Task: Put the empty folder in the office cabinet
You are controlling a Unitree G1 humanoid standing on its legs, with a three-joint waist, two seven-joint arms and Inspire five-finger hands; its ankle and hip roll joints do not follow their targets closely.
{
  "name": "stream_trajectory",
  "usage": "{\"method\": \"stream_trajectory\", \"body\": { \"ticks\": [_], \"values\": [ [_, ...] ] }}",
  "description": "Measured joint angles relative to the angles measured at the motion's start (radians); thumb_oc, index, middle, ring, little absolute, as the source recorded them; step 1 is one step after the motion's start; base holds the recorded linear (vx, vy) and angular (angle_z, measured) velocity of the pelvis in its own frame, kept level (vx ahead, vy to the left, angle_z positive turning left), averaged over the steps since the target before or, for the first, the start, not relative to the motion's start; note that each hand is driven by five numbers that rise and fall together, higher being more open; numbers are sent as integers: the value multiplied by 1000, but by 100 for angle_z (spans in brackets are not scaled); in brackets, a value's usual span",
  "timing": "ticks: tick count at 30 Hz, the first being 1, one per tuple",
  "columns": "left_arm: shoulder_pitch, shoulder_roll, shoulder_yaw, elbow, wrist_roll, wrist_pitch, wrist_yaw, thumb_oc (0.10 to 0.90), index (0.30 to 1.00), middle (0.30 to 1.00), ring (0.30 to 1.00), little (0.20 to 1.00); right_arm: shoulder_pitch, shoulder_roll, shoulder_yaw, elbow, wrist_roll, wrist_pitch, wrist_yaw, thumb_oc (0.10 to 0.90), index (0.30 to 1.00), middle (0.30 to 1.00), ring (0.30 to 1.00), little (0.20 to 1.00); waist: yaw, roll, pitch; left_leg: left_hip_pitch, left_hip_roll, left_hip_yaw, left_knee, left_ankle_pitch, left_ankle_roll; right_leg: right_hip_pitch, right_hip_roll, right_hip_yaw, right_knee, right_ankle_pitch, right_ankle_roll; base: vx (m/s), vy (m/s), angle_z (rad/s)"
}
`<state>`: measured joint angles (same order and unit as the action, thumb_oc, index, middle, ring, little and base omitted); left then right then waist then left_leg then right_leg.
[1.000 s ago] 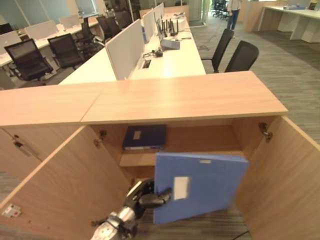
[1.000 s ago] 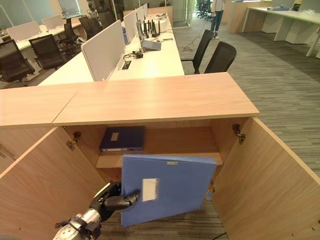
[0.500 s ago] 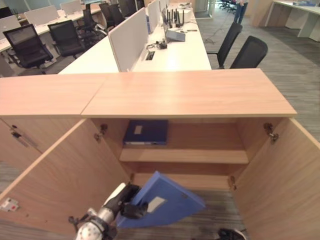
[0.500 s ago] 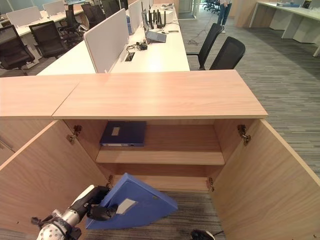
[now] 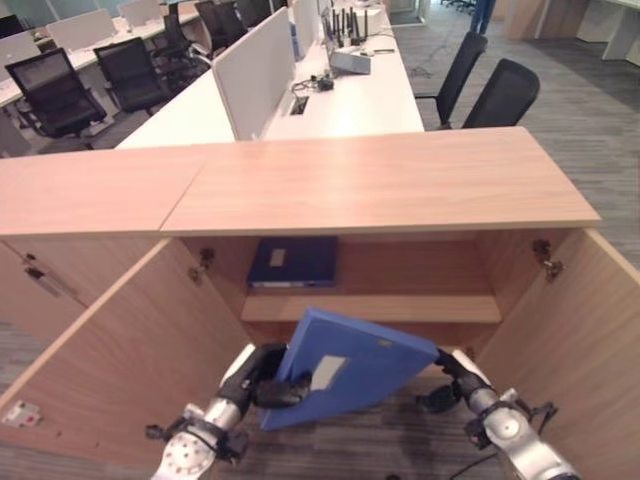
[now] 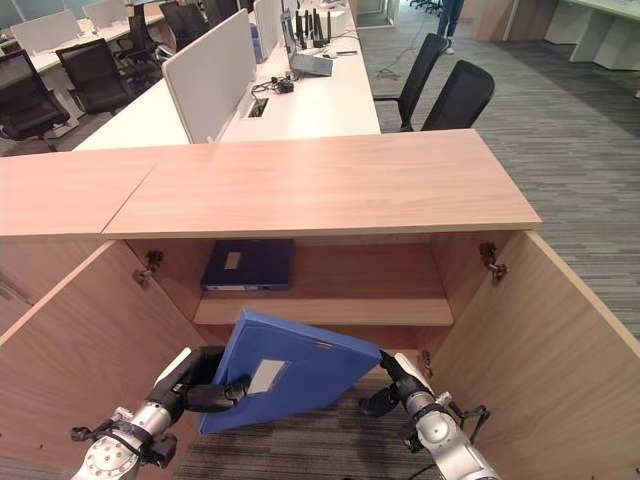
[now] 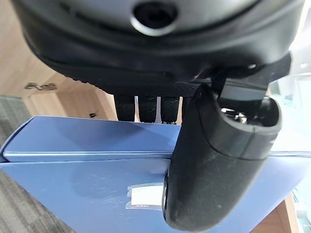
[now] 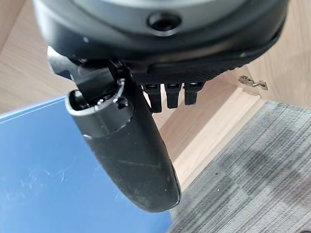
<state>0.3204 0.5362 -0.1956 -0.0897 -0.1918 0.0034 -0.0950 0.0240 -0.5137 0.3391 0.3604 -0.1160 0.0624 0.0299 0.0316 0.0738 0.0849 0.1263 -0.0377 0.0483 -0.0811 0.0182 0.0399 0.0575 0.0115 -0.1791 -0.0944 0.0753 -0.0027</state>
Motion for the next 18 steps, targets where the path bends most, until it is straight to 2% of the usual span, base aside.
{"method": "stream_trajectory", "body": {
  "ticks": [18],
  "values": [
    [-1, 6, 25, 0, 12, -4, 1, 400, 300, 300, 300, 300, 1, -23, 39, -8, -1, -2, 71, 800, 900, 900, 900, 900, 8, 0, 12, -1, 0, -1, 0, 0, 0, -1, 0, -2, 0, -1, 0, 0, 0, 0]
  ]
}}
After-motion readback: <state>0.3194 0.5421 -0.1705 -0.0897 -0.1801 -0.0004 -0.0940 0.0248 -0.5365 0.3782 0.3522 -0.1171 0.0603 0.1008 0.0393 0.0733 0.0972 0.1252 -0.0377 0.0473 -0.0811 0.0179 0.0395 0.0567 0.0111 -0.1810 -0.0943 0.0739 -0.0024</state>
